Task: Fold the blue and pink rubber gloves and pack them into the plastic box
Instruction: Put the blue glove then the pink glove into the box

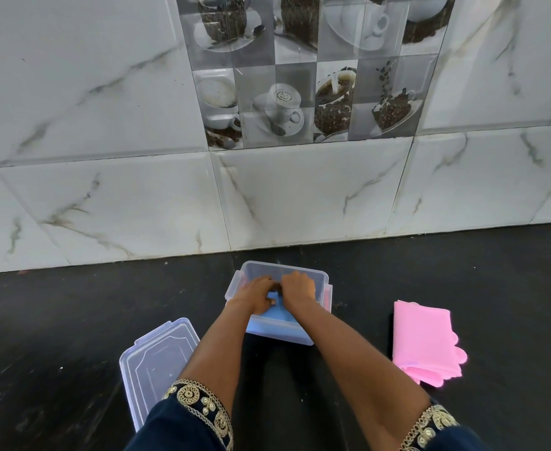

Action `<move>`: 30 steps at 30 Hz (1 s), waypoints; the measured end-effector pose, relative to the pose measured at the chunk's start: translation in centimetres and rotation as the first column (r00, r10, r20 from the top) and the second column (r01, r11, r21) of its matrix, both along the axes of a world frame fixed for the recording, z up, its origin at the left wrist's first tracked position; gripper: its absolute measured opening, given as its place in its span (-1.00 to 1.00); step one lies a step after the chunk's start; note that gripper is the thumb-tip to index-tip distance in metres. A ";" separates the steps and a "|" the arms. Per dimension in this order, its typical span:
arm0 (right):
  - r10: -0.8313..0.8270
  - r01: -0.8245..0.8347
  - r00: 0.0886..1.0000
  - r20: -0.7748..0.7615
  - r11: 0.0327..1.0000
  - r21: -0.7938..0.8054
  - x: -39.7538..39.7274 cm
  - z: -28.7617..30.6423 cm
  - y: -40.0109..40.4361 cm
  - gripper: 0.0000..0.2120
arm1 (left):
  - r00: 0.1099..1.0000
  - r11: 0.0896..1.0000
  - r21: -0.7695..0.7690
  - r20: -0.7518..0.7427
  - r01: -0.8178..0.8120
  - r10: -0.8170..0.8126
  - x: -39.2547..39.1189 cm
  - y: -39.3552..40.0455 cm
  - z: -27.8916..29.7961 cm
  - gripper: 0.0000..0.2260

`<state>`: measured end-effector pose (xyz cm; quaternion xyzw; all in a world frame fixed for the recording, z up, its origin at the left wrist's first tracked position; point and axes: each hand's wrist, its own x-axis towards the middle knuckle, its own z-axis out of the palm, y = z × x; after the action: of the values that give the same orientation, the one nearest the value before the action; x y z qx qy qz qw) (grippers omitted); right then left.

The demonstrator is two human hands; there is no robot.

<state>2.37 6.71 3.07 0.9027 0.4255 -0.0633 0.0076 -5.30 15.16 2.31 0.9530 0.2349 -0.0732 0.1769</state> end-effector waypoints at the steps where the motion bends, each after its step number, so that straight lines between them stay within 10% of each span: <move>1: -0.003 0.003 1.000 -0.006 1.000 0.006 0.0 -0.1 -0.1 -0.75 | 1.000 1.000 -0.008 -0.008 0.002 -0.002 0.0 0.0 0.0 -0.66; 17: -0.080 0.092 0.995 -0.054 0.960 0.263 -0.5 1.9 -2.3 -0.82 | 0.995 0.972 0.233 0.096 0.005 -0.028 2.0 -2.4 4.2 -0.83; 30: -0.419 0.523 0.852 -0.314 0.678 0.516 1.4 4.8 -8.8 -0.81 | 0.918 0.996 0.064 0.396 -0.061 0.031 5.3 -9.9 7.5 -0.84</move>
<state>3.79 -2.04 7.85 0.9302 0.1751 -0.0060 -0.3226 -0.04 5.31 9.81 0.9484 0.2194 0.1331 0.1866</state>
